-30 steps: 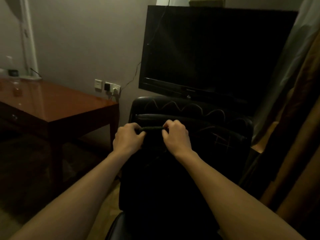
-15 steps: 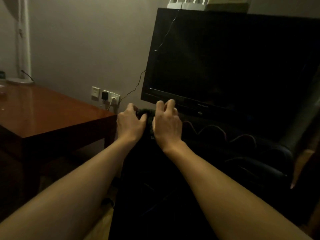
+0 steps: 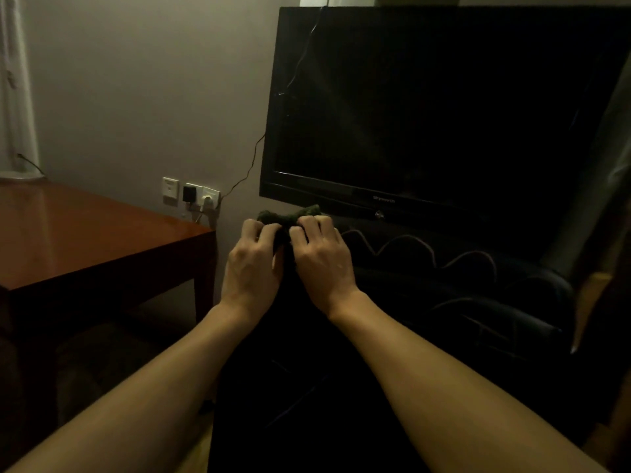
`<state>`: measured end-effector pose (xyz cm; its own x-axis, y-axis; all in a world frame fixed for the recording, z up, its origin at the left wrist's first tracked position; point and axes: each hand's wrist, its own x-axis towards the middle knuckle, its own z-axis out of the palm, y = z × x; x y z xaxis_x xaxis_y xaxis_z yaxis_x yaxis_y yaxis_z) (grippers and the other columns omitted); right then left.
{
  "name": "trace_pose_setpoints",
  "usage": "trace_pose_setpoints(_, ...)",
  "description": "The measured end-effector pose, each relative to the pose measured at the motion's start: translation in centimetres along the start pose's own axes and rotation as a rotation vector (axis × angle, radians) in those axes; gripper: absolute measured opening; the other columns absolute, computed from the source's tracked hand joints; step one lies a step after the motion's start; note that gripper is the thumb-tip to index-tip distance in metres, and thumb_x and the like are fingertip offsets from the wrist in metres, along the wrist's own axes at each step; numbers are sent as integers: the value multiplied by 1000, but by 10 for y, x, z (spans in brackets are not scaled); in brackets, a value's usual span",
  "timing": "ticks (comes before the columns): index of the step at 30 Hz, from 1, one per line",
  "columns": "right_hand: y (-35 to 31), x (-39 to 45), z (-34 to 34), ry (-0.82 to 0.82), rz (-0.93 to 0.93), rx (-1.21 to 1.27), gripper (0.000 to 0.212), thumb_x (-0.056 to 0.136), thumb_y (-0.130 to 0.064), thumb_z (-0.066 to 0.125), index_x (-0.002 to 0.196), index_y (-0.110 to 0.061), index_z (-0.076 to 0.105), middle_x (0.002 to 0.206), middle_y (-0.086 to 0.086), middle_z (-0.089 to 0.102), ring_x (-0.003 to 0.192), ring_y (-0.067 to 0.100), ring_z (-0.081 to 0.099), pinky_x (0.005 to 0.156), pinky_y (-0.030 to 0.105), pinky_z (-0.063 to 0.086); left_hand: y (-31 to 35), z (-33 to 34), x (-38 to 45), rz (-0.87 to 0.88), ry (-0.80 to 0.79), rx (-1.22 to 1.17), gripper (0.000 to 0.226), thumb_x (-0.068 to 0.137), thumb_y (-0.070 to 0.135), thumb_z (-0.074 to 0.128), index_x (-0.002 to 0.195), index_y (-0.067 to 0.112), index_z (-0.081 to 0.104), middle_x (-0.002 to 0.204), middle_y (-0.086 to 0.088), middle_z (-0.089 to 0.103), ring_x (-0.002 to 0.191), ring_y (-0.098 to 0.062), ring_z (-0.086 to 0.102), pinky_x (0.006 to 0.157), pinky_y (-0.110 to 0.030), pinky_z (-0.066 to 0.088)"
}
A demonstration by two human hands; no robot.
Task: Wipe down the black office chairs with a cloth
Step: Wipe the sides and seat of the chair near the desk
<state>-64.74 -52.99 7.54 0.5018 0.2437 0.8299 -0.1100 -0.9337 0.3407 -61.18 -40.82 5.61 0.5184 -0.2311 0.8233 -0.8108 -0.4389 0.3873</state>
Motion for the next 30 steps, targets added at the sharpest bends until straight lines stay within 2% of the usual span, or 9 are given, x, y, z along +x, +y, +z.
trace_pose_setpoints(1,6,-4,-2,-3,2,5,13,83,-8,57,94,-6,64,98,15,63,93,33,59,73,40,55,6,2,3,6,-15,1,28,89,10,63,117,2,61,113,-17,53,83,-19,55,70,-12,35)
trace_pose_setpoints(4,29,-16,-9,-5,24,-5,24,85,-10,41,92,-6,64,99,15,62,91,34,58,72,42,54,25,13,9,26,-50,0,25,90,10,61,114,3,61,118,-18,56,92,-31,62,76,-23,39)
trace_pose_setpoints(9,78,-41,-26,46,139,-47,25,87,-15,43,90,-7,66,97,12,62,87,32,56,72,40,52,74,38,16,73,-107,-67,29,94,14,56,122,9,56,121,-10,52,99,-27,61,79,-23,39)
trace_pose_setpoints(11,88,-50,-30,63,182,-84,17,89,-13,52,92,-7,67,97,11,62,87,31,55,73,39,52,89,45,19,65,-125,-48,33,95,16,55,127,11,50,122,-9,49,98,-26,61,76,-25,43)
trace_pose_setpoints(14,79,-46,-27,70,193,-120,8,82,-5,67,89,-7,68,93,12,62,83,31,55,71,38,52,90,42,19,38,-116,27,30,95,13,54,125,9,50,121,-9,49,98,-27,61,70,-25,40)
trace_pose_setpoints(19,33,-16,-22,66,134,-24,11,81,-6,52,84,-7,62,86,14,60,77,32,55,64,39,51,61,10,19,-43,-74,123,21,96,12,50,116,7,54,119,-11,52,99,-32,61,70,-25,33)
trace_pose_setpoints(21,13,-7,-20,27,117,37,10,75,-3,62,85,-6,62,87,15,61,77,33,56,60,39,51,43,-3,20,-90,-61,145,21,96,12,50,115,6,55,116,-14,54,98,-35,60,70,-28,33)
trace_pose_setpoints(24,-7,3,-14,-27,108,54,18,70,-1,70,87,-5,64,91,15,63,79,32,57,62,38,52,25,-10,20,-132,-63,160,20,95,12,52,113,5,56,113,-17,57,96,-38,60,69,-31,35)
trace_pose_setpoints(30,23,-8,-13,-7,133,-24,10,80,-6,58,89,-4,63,92,15,61,78,32,56,65,38,51,44,8,26,-81,-109,108,14,94,11,55,108,7,55,108,-16,58,96,-34,58,72,-30,34)
